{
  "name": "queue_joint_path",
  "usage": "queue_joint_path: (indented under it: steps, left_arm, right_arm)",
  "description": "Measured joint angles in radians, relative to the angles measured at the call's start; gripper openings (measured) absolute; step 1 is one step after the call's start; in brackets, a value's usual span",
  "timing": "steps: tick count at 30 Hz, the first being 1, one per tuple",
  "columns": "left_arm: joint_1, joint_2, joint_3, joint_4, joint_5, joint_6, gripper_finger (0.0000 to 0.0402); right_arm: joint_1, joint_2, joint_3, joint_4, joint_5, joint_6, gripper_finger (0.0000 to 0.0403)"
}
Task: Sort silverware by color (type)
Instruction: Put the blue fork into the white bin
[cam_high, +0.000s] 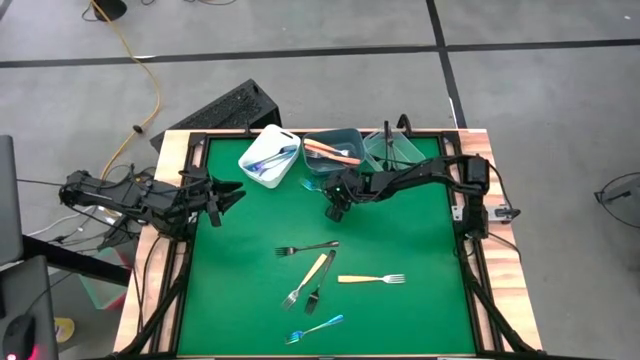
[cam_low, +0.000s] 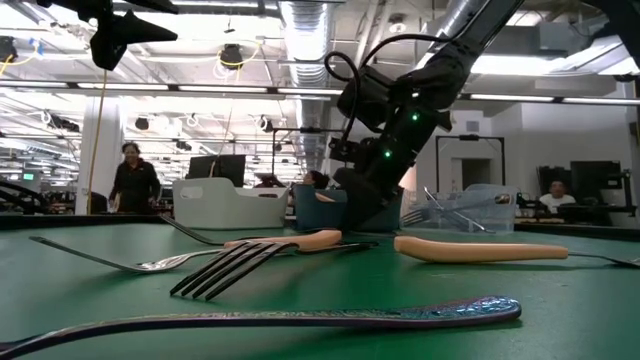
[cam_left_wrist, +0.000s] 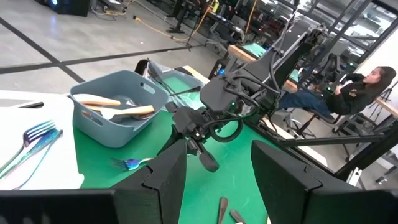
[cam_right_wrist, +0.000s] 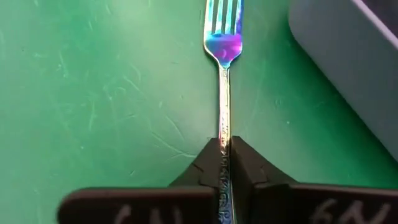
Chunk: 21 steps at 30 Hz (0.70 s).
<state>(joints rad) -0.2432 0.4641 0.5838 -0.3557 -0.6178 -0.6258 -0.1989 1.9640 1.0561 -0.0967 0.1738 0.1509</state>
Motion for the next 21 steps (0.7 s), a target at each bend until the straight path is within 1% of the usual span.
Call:
queue_joint_path:
  steps: [3,11,16,21]
  left_arm:
    - [0.0,0.0,0.0,0.0,0.0,0.001,0.0164]
    - [0.0,0.0,0.0,-0.001,-0.001,-0.002,0.0164]
    - [0.0,0.0,0.0,-0.001,-0.026,-0.014,0.0164]
    - [0.0,0.0,0.0,0.007,-0.044,-0.02,0.0164]
  right_arm:
    - [0.02,0.0,0.0,-0.001,0.007,0.059,0.001]
    - [0.099,-0.018,-0.004,0.027,0.005,0.154,0.0011]
    - [0.13,-0.073,-0.009,0.061,-0.005,0.162,0.0009]
    - [0.13,-0.127,-0.008,0.089,0.016,0.183,0.0009]
